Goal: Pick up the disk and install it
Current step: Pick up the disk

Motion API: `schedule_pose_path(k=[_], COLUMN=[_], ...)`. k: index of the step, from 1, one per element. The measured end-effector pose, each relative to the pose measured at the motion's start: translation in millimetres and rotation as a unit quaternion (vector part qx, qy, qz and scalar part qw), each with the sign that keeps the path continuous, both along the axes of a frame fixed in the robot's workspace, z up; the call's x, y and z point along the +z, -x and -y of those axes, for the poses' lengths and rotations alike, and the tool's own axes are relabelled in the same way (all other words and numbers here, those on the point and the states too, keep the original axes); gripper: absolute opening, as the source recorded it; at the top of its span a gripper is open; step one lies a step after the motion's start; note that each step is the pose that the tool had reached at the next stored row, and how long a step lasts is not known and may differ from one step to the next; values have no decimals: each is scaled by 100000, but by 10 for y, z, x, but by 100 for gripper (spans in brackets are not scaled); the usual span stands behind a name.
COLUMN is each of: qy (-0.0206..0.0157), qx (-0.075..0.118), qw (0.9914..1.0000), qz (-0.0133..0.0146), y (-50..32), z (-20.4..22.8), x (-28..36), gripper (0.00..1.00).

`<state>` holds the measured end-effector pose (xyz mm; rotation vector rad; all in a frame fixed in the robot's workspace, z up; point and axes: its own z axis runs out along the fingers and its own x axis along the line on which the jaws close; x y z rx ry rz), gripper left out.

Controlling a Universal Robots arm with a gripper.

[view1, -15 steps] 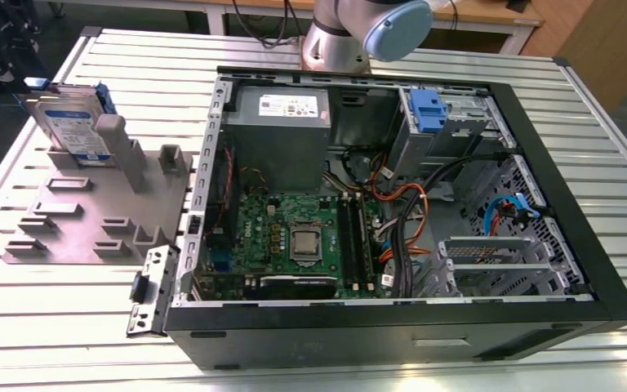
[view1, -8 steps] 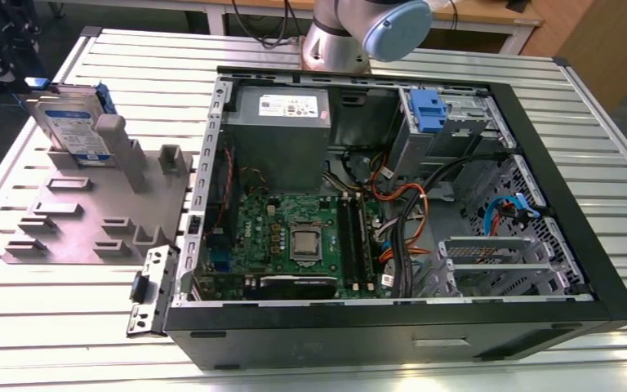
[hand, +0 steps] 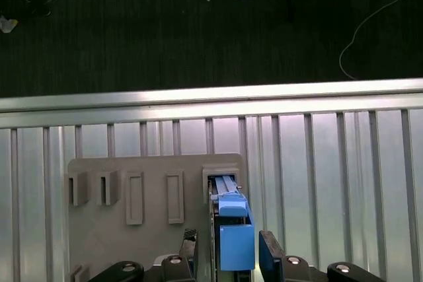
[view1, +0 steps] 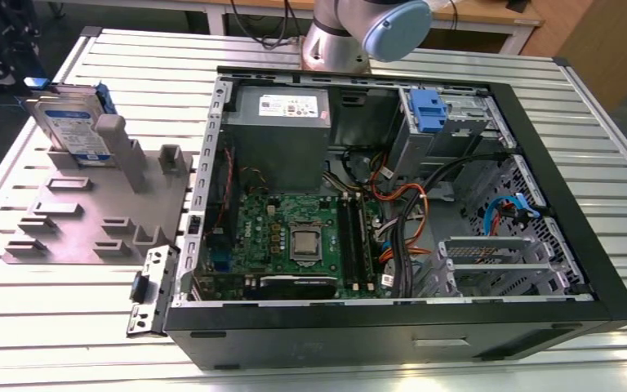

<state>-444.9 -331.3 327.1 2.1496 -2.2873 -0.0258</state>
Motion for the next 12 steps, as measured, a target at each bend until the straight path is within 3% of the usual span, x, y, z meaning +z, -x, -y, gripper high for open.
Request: schedule_pose_path(k=[12], qy=[-25], qx=[2467], qw=[99970], qz=[90], y=[7], z=[0], x=[-99], gripper=[49])
